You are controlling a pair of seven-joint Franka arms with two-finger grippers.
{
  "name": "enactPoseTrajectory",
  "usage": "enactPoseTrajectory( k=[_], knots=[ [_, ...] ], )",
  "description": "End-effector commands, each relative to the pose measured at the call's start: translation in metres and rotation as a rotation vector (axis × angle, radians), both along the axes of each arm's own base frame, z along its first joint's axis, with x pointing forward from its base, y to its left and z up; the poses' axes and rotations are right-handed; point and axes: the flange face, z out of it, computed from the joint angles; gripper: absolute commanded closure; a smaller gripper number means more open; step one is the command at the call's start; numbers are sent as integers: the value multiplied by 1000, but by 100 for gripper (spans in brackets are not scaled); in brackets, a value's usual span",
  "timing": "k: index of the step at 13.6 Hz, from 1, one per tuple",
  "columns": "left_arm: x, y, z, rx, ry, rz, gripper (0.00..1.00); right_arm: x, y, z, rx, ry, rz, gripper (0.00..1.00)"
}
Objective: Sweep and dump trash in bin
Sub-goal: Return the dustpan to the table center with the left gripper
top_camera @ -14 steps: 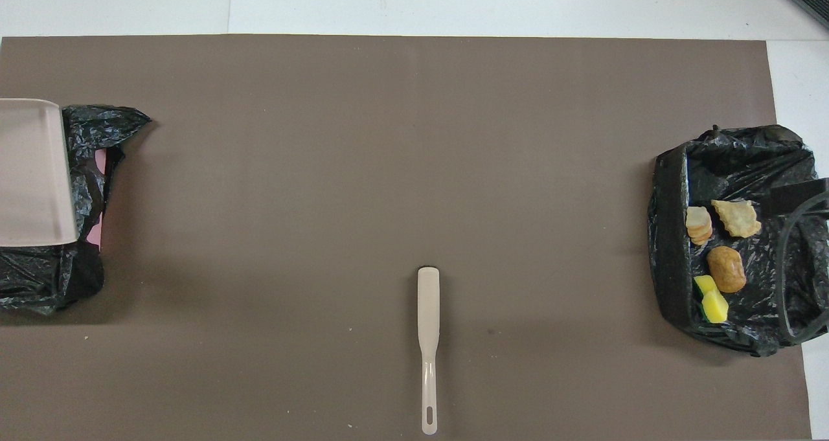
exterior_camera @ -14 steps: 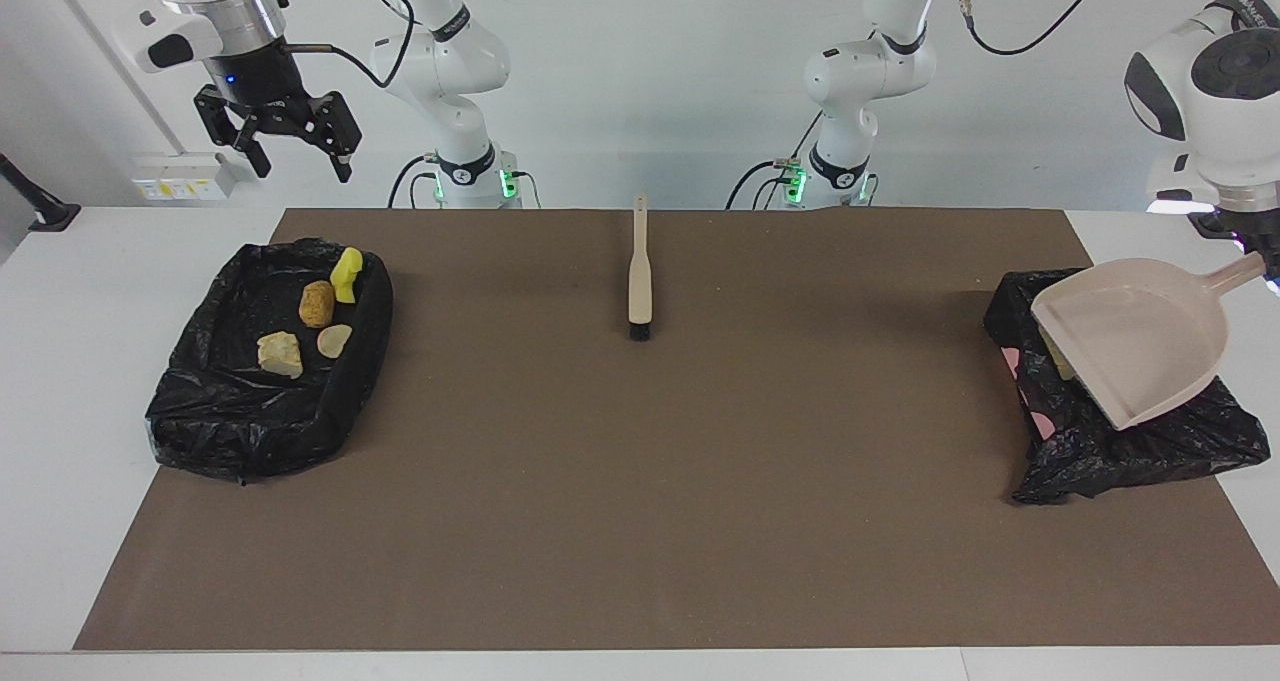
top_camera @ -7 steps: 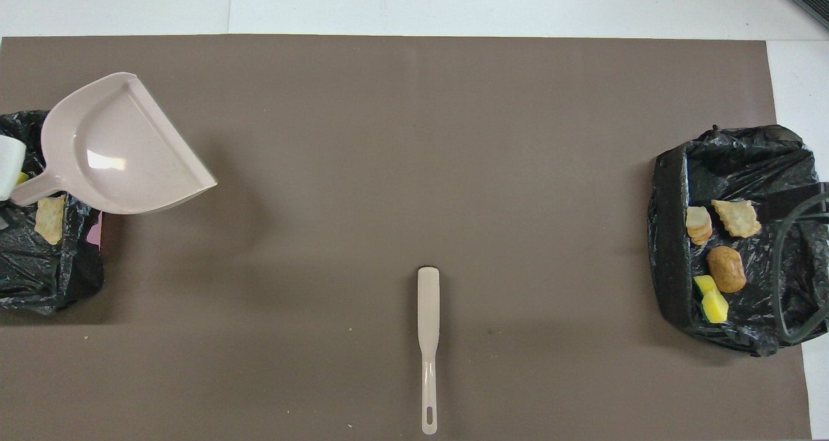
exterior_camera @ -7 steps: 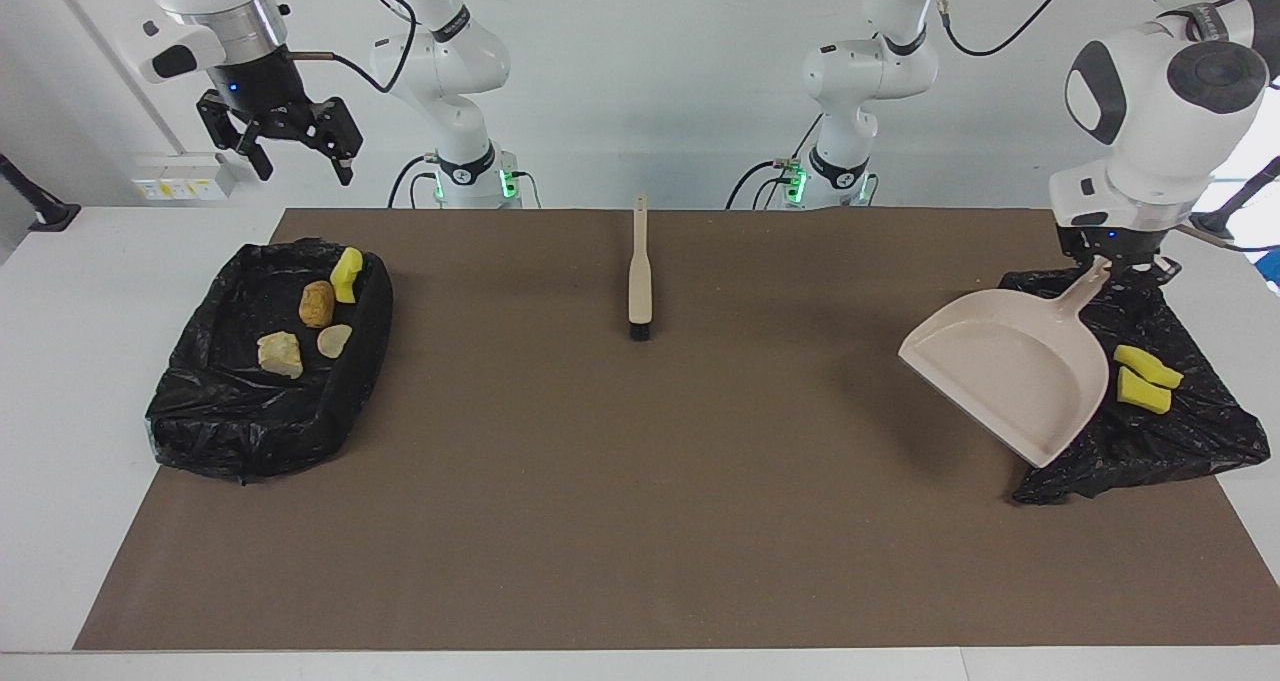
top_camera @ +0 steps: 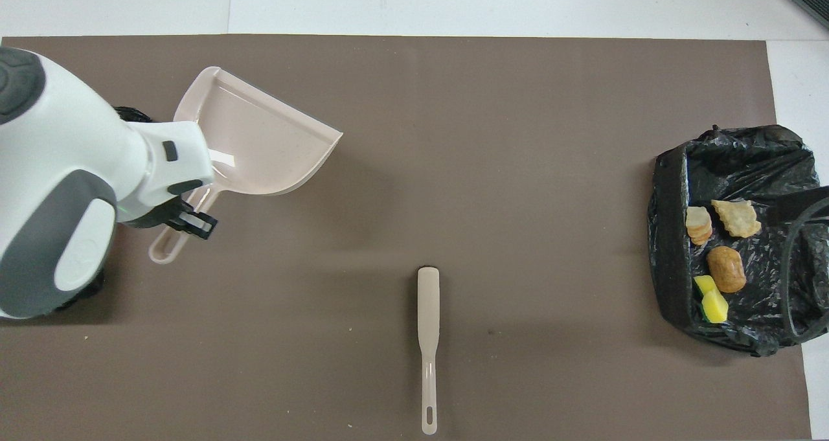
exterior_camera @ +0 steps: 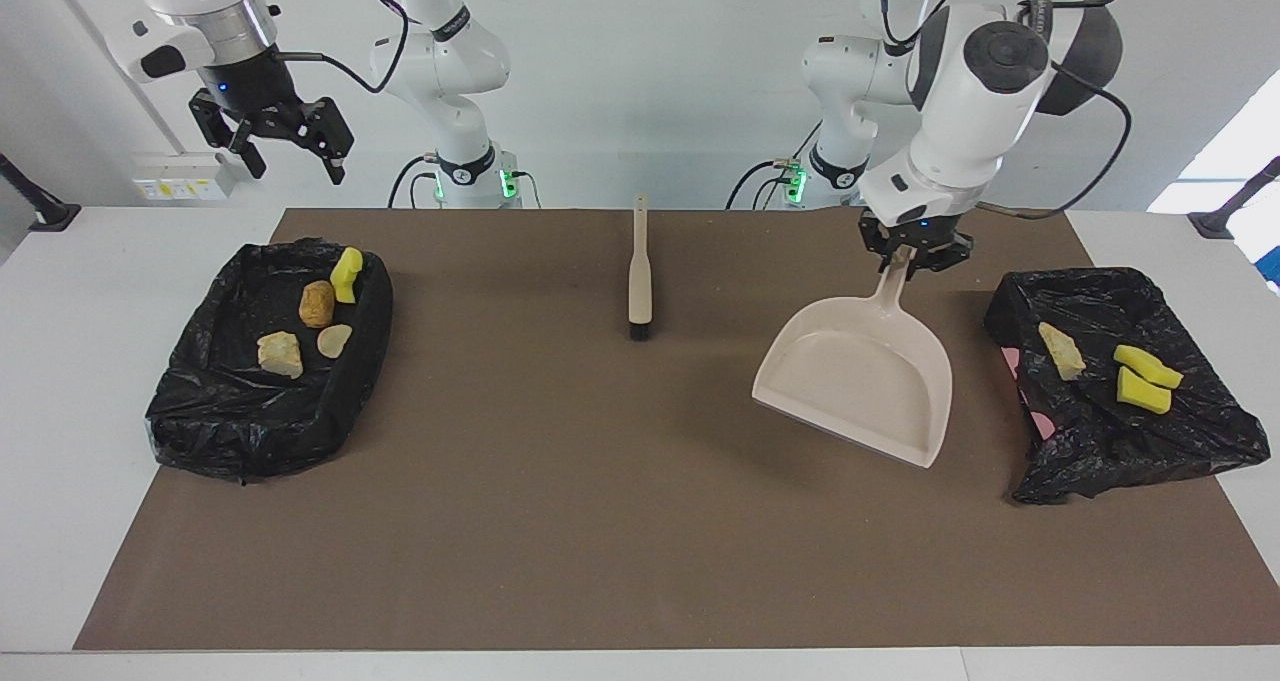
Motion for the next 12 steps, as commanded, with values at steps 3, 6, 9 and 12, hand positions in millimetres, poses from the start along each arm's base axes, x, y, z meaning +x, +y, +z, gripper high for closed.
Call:
enactPoseTrajectory(
  k=[3, 6, 9, 12],
  knots=[
    [-17, -92, -22, -67, -41, 157, 100, -8, 0, 0, 0, 3, 9, 0],
    [-18, -170, -71, -52, -23, 176, 100, -8, 1, 0, 0, 2, 13, 0],
    [-6, -199, -106, -58, -38, 235, 100, -7, 2, 0, 6, 2, 21, 0],
    [-4, -222, -126, -92, -42, 237, 100, -7, 10, 1, 36, -7, 21, 0]
  ],
)
